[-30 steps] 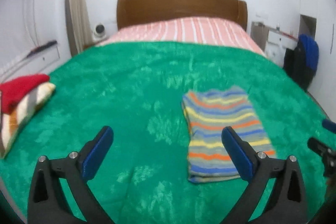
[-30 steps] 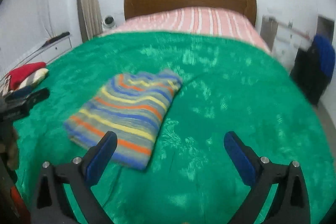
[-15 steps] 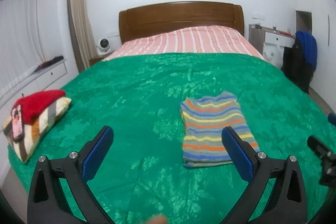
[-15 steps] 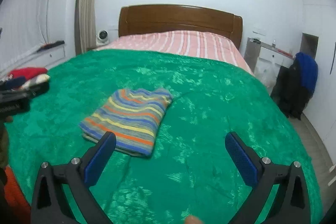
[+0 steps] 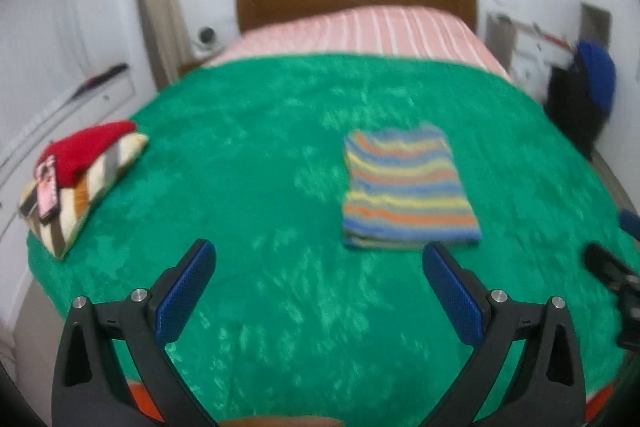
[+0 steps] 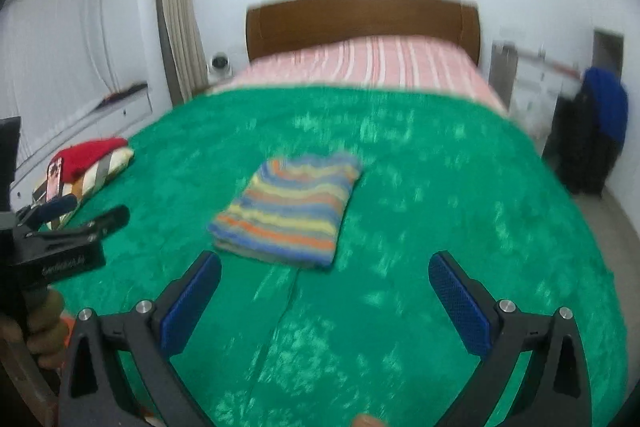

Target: Fold small clothes

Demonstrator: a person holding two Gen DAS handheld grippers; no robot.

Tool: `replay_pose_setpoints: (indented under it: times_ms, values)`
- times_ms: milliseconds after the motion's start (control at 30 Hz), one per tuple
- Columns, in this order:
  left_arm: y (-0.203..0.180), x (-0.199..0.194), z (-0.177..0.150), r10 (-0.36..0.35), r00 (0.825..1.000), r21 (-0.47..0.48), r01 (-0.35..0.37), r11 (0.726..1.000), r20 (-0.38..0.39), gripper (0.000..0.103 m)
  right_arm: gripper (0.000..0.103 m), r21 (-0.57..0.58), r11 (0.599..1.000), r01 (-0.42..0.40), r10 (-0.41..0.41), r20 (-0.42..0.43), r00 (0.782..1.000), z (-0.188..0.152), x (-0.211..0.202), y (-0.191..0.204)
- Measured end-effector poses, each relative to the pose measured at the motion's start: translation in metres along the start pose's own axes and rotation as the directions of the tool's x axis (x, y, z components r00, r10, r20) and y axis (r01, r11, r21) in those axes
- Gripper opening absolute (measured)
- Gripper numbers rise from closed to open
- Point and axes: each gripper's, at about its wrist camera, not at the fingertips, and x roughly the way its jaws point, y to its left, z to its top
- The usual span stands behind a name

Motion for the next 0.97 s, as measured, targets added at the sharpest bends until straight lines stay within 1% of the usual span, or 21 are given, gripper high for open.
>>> replay_pose_setpoints:
  times_ms: [33, 100, 200, 267, 333, 400, 467, 600, 700, 800, 967]
  values:
    - [-0.002, 0.000, 0.000, -0.027, 1.000, 0.012, 0.027, 1.000, -0.014, 0.103, 0.102, -0.013, 1.000, 0.011, -0.012, -0.038, 0.999, 0.000, 0.009, 0.002]
    - [-0.002, -0.003, 0.000, -0.064, 0.997, 0.019, 0.064, 0.998, -0.037, 0.103, 0.102, -0.019, 0.999, 0.045, -0.047, -0.078, 0.996, -0.004, 0.019, 0.004]
    - [0.001, -0.009, -0.003, -0.064, 0.997, 0.018, 0.065, 0.998, -0.033, 0.103, 0.102, 0.005, 0.998, 0.055, -0.054, -0.117, 0.992, -0.010, 0.022, 0.003]
    - [0.003, -0.010, -0.005, -0.064, 0.998, 0.008, 0.064, 0.998, -0.028, 0.103, 0.102, 0.002, 0.995, 0.096, -0.095, -0.138, 0.986, -0.009, 0.019, 0.003]
    - [0.004, -0.010, -0.006, -0.067, 0.997, -0.006, 0.067, 0.998, -0.031, 0.103, 0.102, 0.009, 0.995, 0.101, -0.099, -0.133, 0.986, -0.006, 0.012, 0.004]
    - [0.003, -0.006, -0.006, -0.066, 0.997, -0.016, 0.066, 0.998, -0.039, 0.103, 0.102, 0.017, 0.997, 0.070, -0.068, -0.117, 0.991, -0.003, 0.001, 0.007]
    - [-0.001, -0.002, -0.007, -0.061, 0.997, -0.013, 0.060, 0.998, -0.049, 0.103, 0.102, -0.003, 0.997, 0.077, -0.077, -0.114, 0.990, -0.001, -0.003, 0.010]
    - [-0.008, -0.001, -0.010, -0.057, 0.997, 0.009, 0.057, 0.998, -0.054, 0.103, 0.102, -0.022, 0.994, 0.109, -0.111, -0.112, 0.987, -0.005, -0.001, 0.011]
    - [-0.010, -0.001, -0.012, -0.054, 0.997, 0.022, 0.056, 0.998, -0.047, 0.103, 0.102, -0.012, 0.993, 0.120, -0.120, -0.126, 0.985, -0.010, 0.002, 0.007]
    - [-0.010, -0.003, -0.012, -0.071, 0.997, 0.013, 0.071, 0.997, -0.038, 0.103, 0.102, -0.002, 0.993, 0.121, -0.120, -0.131, 0.984, -0.013, 0.002, 0.004]
    - [-0.012, -0.004, -0.013, -0.042, 0.999, 0.010, 0.042, 0.999, -0.028, 0.103, 0.102, 0.005, 0.993, 0.115, -0.114, -0.127, 0.985, -0.011, 0.002, 0.002]
